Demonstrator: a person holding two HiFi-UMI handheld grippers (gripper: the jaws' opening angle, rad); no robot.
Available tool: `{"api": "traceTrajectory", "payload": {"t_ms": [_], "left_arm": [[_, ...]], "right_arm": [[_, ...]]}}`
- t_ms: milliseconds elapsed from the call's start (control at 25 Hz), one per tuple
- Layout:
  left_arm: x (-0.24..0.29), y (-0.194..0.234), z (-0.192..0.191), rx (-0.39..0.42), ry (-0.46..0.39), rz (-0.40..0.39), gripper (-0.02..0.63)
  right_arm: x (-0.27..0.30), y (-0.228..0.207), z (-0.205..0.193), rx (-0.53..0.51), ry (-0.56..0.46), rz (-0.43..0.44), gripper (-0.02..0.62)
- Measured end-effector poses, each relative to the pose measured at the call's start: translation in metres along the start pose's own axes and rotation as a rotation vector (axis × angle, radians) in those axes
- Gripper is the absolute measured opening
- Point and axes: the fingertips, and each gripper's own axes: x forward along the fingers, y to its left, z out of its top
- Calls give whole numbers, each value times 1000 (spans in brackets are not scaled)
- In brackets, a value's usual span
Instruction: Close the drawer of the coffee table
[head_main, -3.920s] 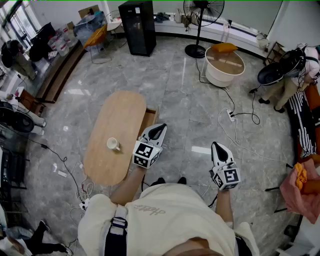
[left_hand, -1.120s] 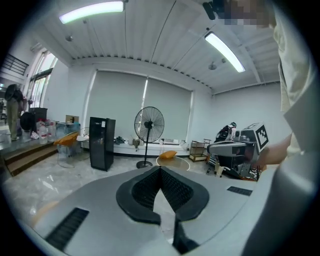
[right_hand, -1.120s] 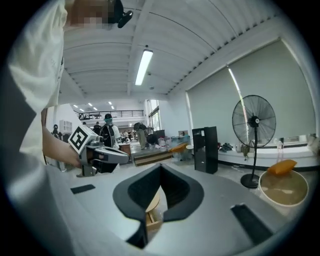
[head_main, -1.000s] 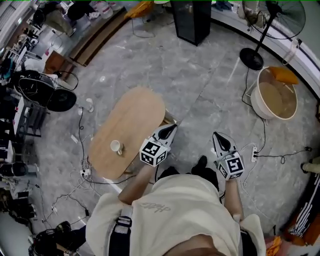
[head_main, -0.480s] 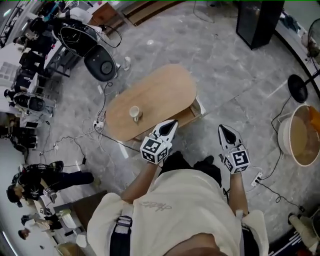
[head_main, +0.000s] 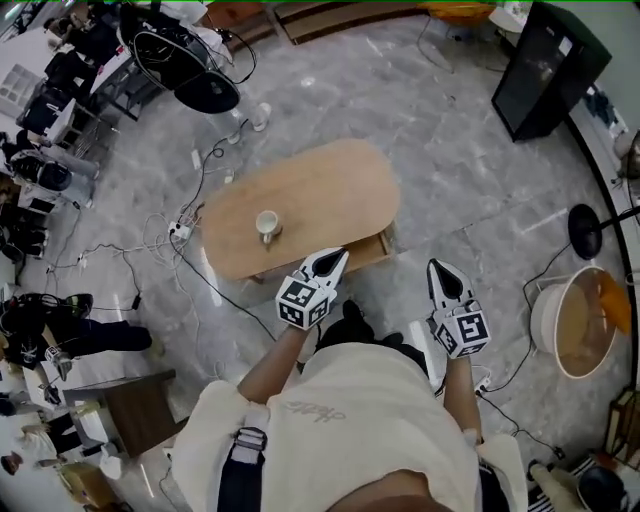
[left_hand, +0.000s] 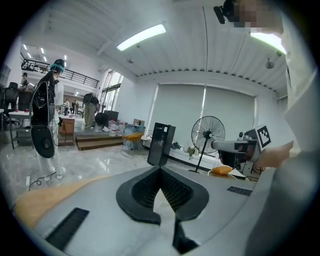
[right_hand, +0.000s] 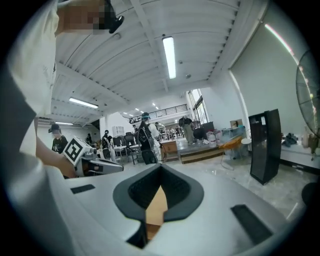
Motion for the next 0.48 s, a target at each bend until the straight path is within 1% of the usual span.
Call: {"api": "traceTrajectory", "payload": {"t_ms": [120,240,360,480], "left_arm": [[16,27,20,-12,-25,-13,0],[21,40,40,-12,-71,-58,2],[21,60,45,10,-77,-89,2],[17,90,36,27,-48,-69,2]], "right_arm": [[24,0,27,-13,-15,-32,-6],[46,10,36,-44,8,-34,-6],[70,19,35,-54,18,-39,-6],[98,28,33,-34,10,-18,-6]]}}
